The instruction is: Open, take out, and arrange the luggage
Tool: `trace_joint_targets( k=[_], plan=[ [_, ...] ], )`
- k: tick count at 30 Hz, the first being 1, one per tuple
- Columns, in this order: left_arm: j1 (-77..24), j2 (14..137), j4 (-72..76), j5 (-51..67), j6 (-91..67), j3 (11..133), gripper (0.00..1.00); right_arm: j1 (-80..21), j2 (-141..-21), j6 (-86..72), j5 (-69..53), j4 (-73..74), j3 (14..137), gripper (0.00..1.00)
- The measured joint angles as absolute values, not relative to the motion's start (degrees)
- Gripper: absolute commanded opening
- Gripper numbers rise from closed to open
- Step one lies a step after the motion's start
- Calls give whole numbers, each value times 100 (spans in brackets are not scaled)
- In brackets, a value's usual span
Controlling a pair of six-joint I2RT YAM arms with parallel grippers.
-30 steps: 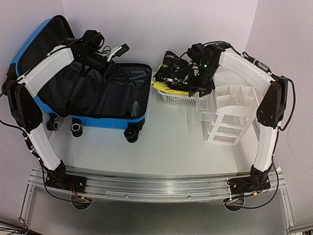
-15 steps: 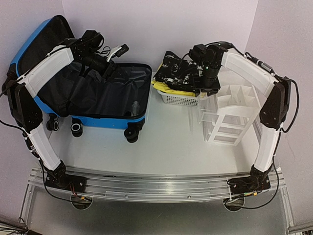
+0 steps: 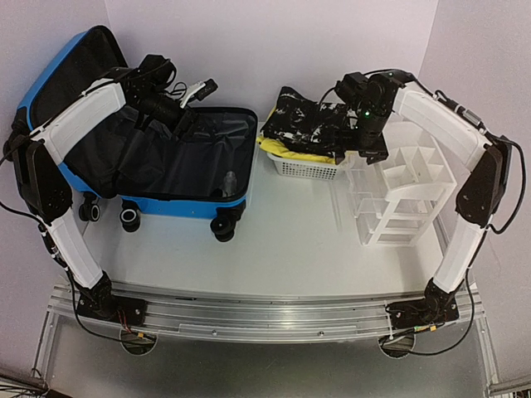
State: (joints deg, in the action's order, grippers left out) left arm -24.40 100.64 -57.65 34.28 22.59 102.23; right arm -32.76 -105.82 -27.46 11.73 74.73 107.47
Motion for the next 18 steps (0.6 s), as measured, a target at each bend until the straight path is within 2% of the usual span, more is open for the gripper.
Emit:
trace_joint_targets(
  k=[5,10,18],
  plan=[
    [-2440,10064,-5762,3423,2268,10206,84,-2986,-10376,-2664,982,7485,10401,83],
    [-2440,10132,-5748,3068,2245,10120,78,-2802,-10363,-2526,563,7512,10437,87],
    [-2496,10784,-5398,2224,1760,10078,81,-2814,-10143,-2518,-46,6984,10794,86]
  ],
)
